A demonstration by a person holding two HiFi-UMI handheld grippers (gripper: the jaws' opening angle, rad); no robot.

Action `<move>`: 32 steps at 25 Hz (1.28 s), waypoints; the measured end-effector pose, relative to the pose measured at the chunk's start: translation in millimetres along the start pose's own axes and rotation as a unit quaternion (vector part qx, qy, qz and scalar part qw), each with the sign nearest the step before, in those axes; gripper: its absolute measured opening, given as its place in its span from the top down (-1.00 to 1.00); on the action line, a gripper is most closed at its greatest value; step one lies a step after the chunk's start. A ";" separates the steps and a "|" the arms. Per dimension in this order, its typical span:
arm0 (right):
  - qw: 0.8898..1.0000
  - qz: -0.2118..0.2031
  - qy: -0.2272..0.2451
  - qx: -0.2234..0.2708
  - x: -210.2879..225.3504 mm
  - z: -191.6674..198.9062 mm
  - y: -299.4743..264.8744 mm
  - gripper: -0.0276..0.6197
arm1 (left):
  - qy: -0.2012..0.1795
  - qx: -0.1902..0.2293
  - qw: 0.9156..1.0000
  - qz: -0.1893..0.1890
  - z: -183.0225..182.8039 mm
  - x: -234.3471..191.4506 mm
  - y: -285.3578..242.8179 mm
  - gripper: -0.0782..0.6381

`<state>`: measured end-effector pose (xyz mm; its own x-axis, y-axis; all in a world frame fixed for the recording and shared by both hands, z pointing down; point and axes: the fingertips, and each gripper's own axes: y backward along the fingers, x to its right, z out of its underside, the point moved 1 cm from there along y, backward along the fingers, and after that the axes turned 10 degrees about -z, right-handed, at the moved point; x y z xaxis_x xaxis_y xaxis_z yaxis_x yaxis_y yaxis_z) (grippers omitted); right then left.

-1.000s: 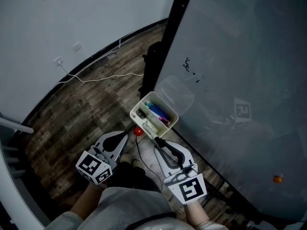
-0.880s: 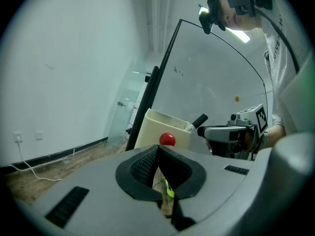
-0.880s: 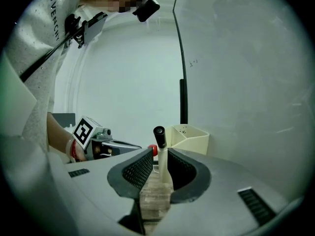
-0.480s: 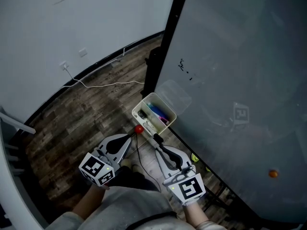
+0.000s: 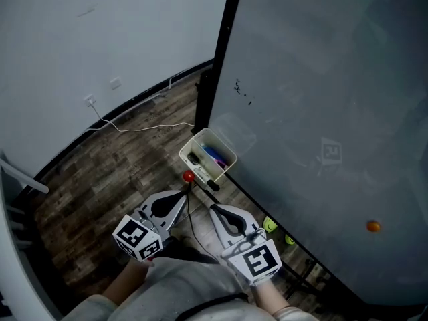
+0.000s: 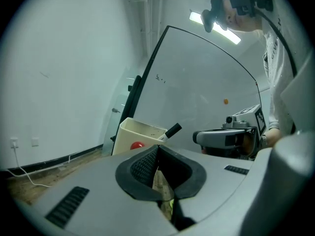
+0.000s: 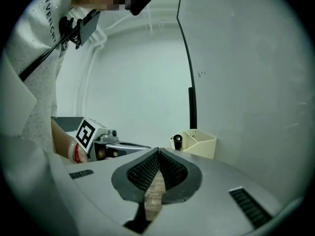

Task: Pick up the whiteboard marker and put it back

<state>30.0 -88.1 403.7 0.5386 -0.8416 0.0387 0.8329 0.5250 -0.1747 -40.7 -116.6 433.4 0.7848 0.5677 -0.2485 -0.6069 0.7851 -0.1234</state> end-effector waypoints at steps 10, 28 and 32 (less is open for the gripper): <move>1.000 -0.014 -0.004 0.008 -4.7 -3.1 6.9 0.85 | -0.012 0.005 1.000 0.011 -5.8 18.7 2.7 0.74; 0.999 -0.032 0.002 0.002 -14.3 -1.0 -0.4 0.86 | -0.008 0.019 1.000 0.015 -5.5 24.6 7.7 0.74; 1.000 -0.029 0.000 0.001 -14.0 0.4 2.0 0.86 | -0.006 0.017 1.000 0.014 -5.8 26.0 7.0 0.74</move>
<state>24.2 -75.2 403.2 0.4900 -0.8704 0.0476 0.8625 0.4762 -0.1711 -25.3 -97.8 420.4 0.7689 0.5924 -0.2405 -0.6245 0.7765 -0.0837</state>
